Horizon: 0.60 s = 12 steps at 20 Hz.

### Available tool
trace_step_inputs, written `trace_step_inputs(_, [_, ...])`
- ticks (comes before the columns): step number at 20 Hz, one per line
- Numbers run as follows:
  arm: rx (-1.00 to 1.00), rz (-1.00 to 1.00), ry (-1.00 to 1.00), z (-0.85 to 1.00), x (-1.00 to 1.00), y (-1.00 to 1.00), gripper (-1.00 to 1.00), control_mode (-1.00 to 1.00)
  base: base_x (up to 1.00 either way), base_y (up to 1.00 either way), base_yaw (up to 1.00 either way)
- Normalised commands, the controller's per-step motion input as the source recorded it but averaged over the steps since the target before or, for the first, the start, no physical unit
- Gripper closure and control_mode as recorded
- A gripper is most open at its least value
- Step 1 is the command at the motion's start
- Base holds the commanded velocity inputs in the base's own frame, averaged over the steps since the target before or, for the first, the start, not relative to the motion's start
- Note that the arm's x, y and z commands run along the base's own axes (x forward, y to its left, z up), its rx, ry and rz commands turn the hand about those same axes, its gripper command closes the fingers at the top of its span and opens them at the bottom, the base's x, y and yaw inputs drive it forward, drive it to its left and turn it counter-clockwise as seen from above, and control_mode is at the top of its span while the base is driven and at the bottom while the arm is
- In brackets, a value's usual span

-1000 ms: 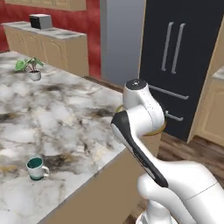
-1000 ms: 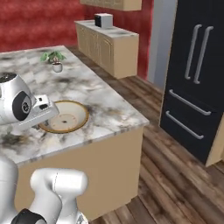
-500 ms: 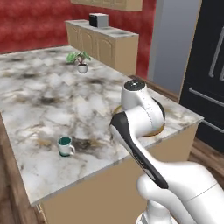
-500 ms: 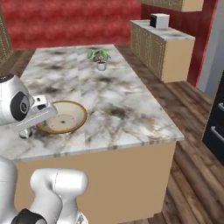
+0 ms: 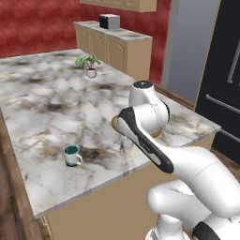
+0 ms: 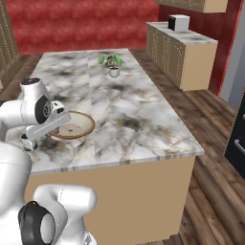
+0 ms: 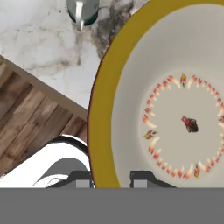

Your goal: Clear the mugs and bowl far away from the sink.

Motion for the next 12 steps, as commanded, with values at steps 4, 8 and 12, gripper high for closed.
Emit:
trace_step_inputs(4, [-0.10,0.33,0.25,-0.60,0.88,0.04,1.00,-1.00,0.00,0.00,0.00])
trace_step_inputs(8, [-0.07,0.36,0.20,-0.60,0.63,0.02,1.00,-1.00,0.00,0.00,0.00])
trace_step_inputs(12, [0.00,0.36,0.05,-0.45,0.27,0.00,1.00,-1.00,0.00,0.00,0.00])
